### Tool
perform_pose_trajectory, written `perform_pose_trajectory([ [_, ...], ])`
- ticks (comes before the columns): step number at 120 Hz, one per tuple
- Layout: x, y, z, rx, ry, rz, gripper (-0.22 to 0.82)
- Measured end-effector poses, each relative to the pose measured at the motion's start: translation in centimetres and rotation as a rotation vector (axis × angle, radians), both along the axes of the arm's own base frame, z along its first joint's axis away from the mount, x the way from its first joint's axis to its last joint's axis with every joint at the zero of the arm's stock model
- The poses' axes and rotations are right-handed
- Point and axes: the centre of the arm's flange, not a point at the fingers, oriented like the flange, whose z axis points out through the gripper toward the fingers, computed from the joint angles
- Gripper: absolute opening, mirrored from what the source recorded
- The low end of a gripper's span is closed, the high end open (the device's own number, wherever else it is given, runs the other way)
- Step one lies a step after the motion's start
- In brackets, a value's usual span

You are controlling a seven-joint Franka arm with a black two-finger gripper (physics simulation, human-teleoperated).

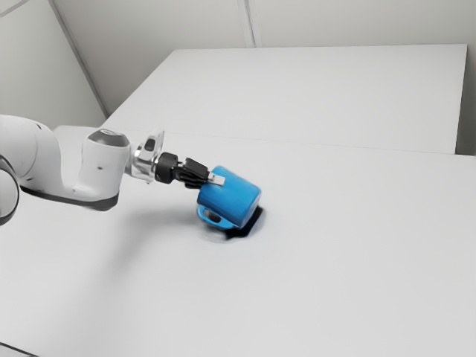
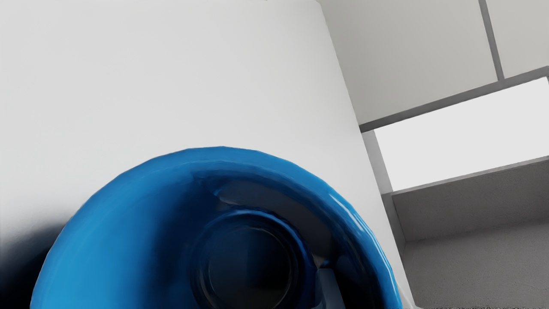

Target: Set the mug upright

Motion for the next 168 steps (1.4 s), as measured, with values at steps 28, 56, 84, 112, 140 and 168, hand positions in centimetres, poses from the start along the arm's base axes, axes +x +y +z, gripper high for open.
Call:
perform_pose_trajectory([
  [28,-0.4,-1.3,3.7,0.035,-0.091,-0.035,-0.16],
  [56,-2.7,-4.8,14.6,0.303,-0.216,-0.178,-0.18],
  [84,-5.8,-7.6,18.6,0.728,-0.136,-0.335,-0.18],
  [112,-10.4,-9.1,18.3,1.079,-0.016,-0.323,-0.18],
  [140,-12.2,-8.5,14.6,1.254,-0.013,-0.172,-0.18],
  [168,-12.4,-8.3,11.5,1.27,-0.064,0.0,-0.18],
])
